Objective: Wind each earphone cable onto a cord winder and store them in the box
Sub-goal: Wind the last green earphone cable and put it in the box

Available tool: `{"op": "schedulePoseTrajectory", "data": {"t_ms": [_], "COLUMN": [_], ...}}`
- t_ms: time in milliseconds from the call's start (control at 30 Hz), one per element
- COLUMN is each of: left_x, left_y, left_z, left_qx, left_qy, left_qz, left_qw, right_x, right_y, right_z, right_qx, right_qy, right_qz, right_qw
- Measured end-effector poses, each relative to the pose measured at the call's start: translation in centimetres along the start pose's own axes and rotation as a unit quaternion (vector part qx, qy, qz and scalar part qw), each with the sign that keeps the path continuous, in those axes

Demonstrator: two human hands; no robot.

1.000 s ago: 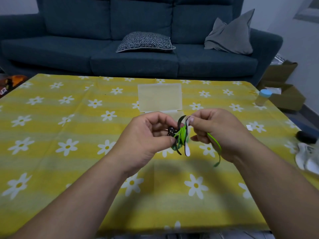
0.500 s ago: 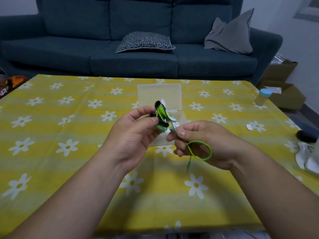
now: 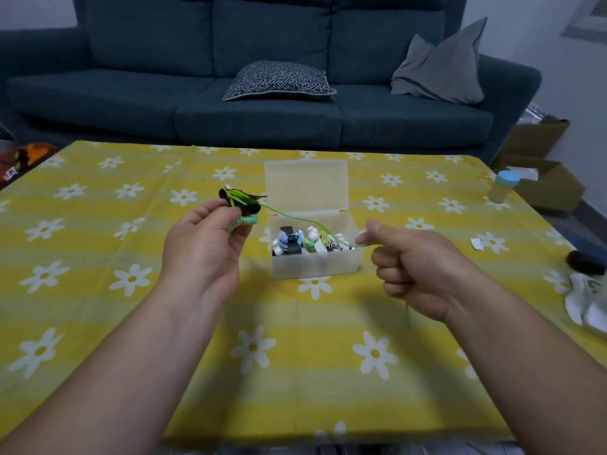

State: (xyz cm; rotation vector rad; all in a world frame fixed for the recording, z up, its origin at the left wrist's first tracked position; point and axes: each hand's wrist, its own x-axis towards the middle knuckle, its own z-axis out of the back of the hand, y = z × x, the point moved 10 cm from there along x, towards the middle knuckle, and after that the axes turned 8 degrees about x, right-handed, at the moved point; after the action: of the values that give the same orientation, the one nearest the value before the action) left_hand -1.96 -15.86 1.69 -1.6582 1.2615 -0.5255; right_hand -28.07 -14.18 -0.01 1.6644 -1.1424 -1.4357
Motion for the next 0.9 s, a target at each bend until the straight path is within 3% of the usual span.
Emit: {"op": "schedulePoseTrajectory", "data": {"t_ms": [100, 200, 333, 400, 467, 533, 633, 733, 800, 900], "left_x": [0.3, -0.3, -1.9, -3.0, -3.9, -4.5, -4.9, -5.1, -5.0, -4.8], "left_y": [-0.5, -0.9, -1.3, -1.2, -0.8, -0.4, 0.1, 0.4, 0.2, -0.4], "left_z": [0.7, -0.2, -3.4, -4.7, -5.8, -6.5, -7.0, -7.2, -7.1, -6.7], "left_qx": [0.026, 0.051, 0.078, 0.072, 0.07, 0.083, 0.104, 0.121, 0.121, 0.11], "left_qy": [-0.021, 0.01, 0.129, 0.188, 0.235, 0.266, 0.292, 0.301, 0.296, 0.279], "left_qz": [-0.02, -0.039, -0.062, -0.059, -0.049, -0.042, -0.036, -0.035, -0.039, -0.054], "left_qw": [0.999, 0.998, 0.987, 0.978, 0.968, 0.96, 0.95, 0.945, 0.947, 0.953], "right_x": [-0.3, -0.1, 0.0, -0.1, -0.3, -0.8, -1.5, -2.4, -2.7, -2.6], "right_y": [1.3, 2.0, 2.5, 3.0, 4.4, 5.5, 4.5, 2.7, 2.5, 2.3], "right_z": [1.3, 2.3, 3.4, 3.4, 2.5, 1.0, -3.2, -6.6, -7.3, -6.4], "right_qx": [-0.093, -0.18, -0.434, -0.48, -0.431, -0.309, -0.091, 0.009, -0.011, -0.056], "right_qy": [-0.018, -0.029, -0.08, -0.105, -0.123, -0.099, 0.075, 0.196, 0.19, 0.107], "right_qz": [0.045, 0.068, 0.084, 0.092, 0.166, 0.238, 0.221, 0.16, 0.168, 0.177], "right_qw": [0.994, 0.981, 0.893, 0.866, 0.879, 0.915, 0.968, 0.967, 0.967, 0.977]}}
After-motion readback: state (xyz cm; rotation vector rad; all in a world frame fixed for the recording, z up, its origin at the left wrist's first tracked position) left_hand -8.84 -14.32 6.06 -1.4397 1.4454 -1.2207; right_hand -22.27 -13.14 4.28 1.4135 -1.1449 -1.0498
